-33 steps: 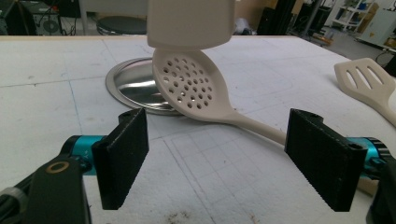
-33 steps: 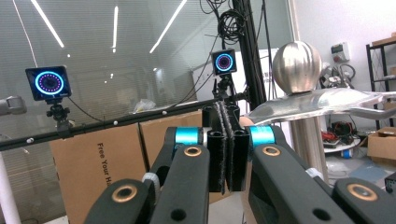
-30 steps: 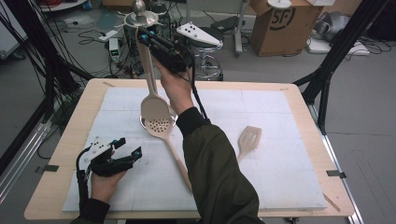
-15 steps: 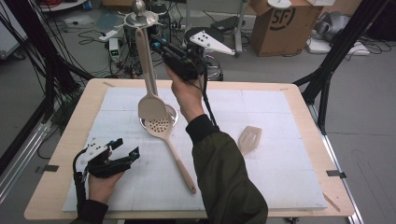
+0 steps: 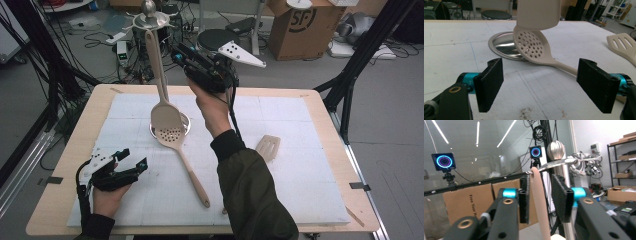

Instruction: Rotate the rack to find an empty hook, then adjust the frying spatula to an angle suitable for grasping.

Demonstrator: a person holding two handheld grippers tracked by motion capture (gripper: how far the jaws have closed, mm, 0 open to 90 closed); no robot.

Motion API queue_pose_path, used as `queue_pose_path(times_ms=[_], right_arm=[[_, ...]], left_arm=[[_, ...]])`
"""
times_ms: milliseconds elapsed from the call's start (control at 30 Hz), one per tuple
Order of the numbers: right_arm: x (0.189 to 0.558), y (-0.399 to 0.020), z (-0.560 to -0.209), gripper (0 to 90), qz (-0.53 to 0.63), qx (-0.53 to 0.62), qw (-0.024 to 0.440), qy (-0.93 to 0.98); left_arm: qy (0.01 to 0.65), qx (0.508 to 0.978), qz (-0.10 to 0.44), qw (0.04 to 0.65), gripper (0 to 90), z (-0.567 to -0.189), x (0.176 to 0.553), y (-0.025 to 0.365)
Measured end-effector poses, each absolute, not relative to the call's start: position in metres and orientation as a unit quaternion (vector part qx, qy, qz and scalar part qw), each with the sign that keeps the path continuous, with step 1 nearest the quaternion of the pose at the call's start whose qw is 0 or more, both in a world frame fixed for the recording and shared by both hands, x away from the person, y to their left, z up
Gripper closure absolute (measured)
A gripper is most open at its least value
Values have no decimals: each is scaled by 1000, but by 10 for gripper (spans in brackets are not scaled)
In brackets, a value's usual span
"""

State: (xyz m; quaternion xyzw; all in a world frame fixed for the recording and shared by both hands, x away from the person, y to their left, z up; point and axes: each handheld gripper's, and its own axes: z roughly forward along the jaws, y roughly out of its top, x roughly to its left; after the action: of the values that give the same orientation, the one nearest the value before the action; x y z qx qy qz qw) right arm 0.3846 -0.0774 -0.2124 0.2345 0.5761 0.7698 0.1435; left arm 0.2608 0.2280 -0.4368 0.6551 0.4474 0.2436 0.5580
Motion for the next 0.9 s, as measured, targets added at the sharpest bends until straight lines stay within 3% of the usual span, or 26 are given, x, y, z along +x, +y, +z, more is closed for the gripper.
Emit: queue_pose_path(times_ms=[233,900], right_arm=[[373,-86,-220,529,764,237,144,582],[358,-114,-225,477,766,251,146,574]], left_arm=[[446,658,243,556,222,-437,262,227],[434,674,240,548,222,-439,261,219]])
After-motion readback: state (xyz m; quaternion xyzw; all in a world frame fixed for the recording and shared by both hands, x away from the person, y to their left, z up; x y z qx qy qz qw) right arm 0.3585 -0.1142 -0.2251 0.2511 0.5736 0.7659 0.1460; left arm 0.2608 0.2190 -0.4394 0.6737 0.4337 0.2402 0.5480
